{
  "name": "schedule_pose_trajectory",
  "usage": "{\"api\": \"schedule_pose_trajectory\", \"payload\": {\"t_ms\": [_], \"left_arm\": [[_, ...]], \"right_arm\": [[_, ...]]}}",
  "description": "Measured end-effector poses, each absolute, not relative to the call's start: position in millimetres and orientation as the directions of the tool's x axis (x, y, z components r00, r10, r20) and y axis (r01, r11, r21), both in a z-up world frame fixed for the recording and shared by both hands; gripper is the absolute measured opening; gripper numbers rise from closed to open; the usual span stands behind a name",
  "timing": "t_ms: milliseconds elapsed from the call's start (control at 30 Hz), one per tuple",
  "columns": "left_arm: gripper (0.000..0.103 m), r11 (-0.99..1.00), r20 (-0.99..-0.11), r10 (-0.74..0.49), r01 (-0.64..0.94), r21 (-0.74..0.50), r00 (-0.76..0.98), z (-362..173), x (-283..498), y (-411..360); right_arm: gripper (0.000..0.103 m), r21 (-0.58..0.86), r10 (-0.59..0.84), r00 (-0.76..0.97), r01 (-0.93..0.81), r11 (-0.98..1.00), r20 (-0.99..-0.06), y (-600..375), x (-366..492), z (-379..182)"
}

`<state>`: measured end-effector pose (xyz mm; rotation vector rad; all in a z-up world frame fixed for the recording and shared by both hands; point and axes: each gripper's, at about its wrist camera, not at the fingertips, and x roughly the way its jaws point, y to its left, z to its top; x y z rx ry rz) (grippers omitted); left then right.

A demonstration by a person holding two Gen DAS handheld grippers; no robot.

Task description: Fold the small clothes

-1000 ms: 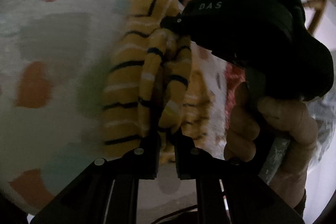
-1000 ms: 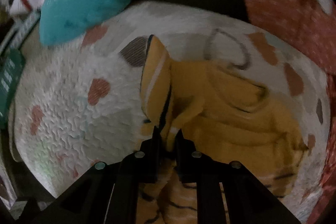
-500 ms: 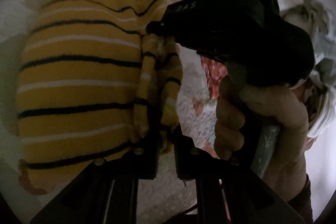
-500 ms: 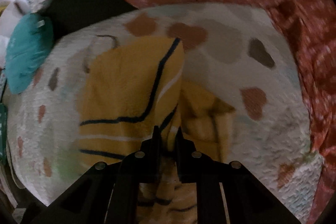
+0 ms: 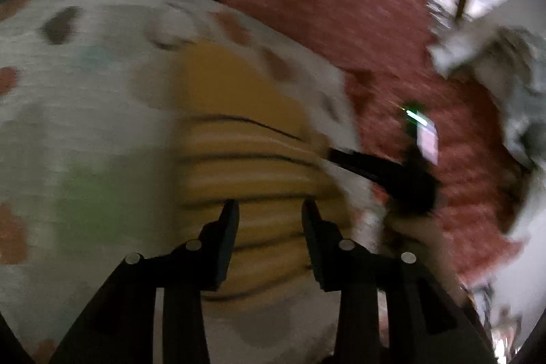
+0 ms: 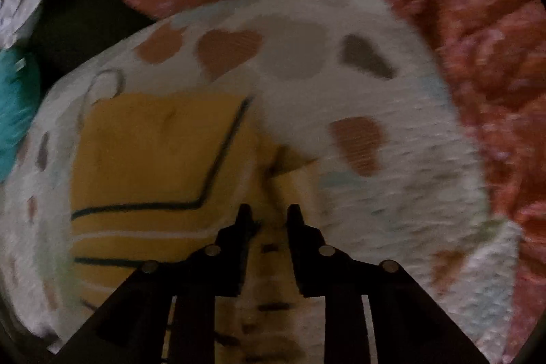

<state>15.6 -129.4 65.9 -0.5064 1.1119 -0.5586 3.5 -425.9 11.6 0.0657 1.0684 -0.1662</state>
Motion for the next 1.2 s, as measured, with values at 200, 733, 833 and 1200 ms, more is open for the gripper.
{"api": "schedule_pose_trajectory", "payload": {"t_ms": [200, 733, 833, 1200], "left_arm": [[0.036, 0.773, -0.721, -0.605, 0.033, -0.633, 0.338, 43.4, 27.7, -78.4], [0.036, 0.844, -0.817, -0.529, 0.040, -0.535, 0.229, -5.8, 14.5, -117.7], [0.036, 0.840, -0.811, -0.533, 0.040, -0.541, 0.239, -1.8, 17.6, -117.7], [0.038, 0.849, -0.808, -0.502, -0.002, -0.529, 0.308, 11.8, 26.5, -109.8]], "right_arm": [[0.026, 0.065, -0.016, 0.546, 0.128, 0.990, -0.838, -420.3, -43.8, 29.0], [0.005, 0.064, -0.025, 0.411, 0.201, 0.977, -0.911, -441.0, -91.1, -52.0], [0.015, 0.049, -0.033, 0.388, 0.201, 0.978, -0.921, -445.2, -83.3, -54.0], [0.065, 0.303, 0.139, 0.496, 0.267, 0.915, -0.857, -506.4, -102.6, -38.7]]}}
